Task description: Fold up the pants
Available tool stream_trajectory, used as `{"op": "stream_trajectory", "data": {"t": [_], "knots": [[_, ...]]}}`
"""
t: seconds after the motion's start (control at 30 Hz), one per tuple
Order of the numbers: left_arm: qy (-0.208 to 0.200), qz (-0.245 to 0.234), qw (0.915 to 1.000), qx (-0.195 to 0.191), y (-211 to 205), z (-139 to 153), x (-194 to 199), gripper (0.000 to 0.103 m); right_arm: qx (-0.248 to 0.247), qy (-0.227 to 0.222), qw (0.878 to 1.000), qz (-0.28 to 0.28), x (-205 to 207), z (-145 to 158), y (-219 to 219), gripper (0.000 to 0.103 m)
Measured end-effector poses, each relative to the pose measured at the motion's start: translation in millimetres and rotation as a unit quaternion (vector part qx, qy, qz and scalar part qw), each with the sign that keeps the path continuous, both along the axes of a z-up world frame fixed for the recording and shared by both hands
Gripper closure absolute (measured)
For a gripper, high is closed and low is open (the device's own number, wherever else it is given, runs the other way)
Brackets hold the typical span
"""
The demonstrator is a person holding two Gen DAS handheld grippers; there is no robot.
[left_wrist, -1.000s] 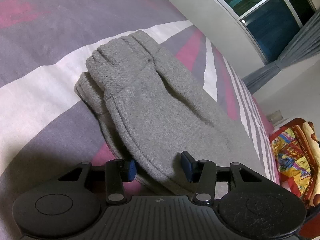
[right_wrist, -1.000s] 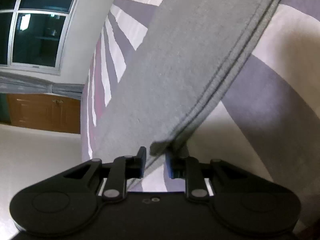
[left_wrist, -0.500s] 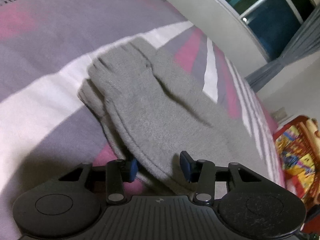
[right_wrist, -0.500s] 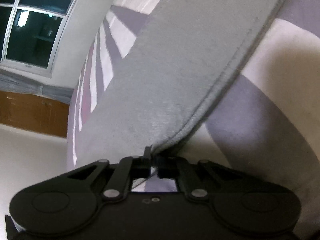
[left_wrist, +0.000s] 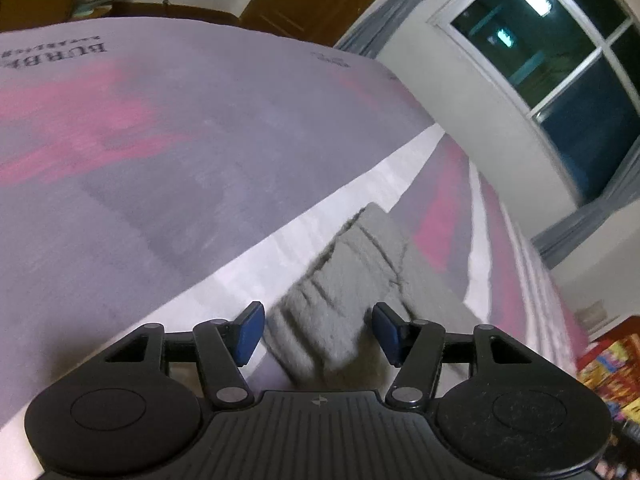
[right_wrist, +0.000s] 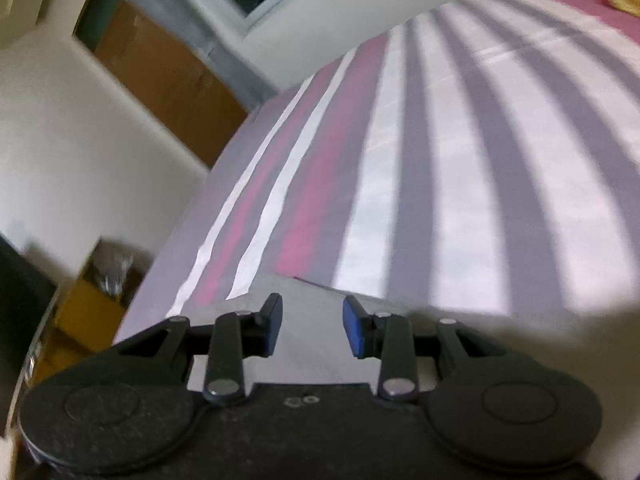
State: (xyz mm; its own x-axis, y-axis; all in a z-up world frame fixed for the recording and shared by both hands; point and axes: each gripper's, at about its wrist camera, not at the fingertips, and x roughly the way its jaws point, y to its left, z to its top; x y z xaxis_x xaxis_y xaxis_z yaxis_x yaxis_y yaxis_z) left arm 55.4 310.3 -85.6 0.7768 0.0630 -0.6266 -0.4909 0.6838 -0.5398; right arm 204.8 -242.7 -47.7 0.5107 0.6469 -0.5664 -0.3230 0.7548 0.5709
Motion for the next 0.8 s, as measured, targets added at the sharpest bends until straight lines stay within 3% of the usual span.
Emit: {"op": "stream_trajectory", "data": {"t": [0.13, 0.2, 0.27, 0.3, 0.33, 0.37, 0.43, 0.53, 0.6, 0.7, 0.8], "knots": [[0.008, 0.003, 1.0, 0.004, 2, -10, 7, 0.052, -0.001, 0.0, 0.998, 0.07, 3, -13, 55, 0.071], [0.01, 0.002, 0.9999, 0.008, 2, -12, 6, 0.053, -0.033, 0.019, 0.996, 0.085, 6, -31, 78, 0.075], [0.013, -0.006, 0.9998, 0.012, 4, -10, 5, 0.052, -0.081, 0.038, 0.994, 0.06, 11, -54, 85, 0.098], [0.016, -0.009, 0.9996, 0.02, 5, -4, 3, 0.052, -0.064, 0.042, 0.996, 0.047, 12, -58, 79, 0.099], [0.017, -0.008, 0.9991, 0.038, 4, 4, 1, 0.052, -0.044, 0.056, 0.997, 0.039, 12, -57, 73, 0.099], [0.02, 0.001, 0.9964, 0.082, 1, 18, -4, 0.052, -0.038, 0.058, 0.997, 0.035, 9, -53, 68, 0.091], [0.015, 0.006, 0.9895, 0.144, -6, 42, -6, 0.052, -0.049, 0.013, 0.998, 0.033, -6, -34, 61, 0.072], [-0.025, -0.055, 0.9876, 0.145, -25, 66, 13, 0.052, -0.051, -0.009, 0.998, 0.034, -14, -23, 55, 0.072], [-0.031, -0.129, 0.9793, 0.153, -56, 72, 46, 0.052, -0.048, -0.01, 0.998, 0.026, -11, -23, 59, 0.073], [-0.017, -0.208, 0.9657, 0.154, -94, 59, 93, 0.052, -0.051, -0.016, 0.998, 0.03, 5, -29, 87, 0.073], [0.025, -0.242, 0.957, 0.158, -115, 32, 130, 0.052, -0.054, -0.018, 0.997, 0.042, 18, -38, 113, 0.073]]}}
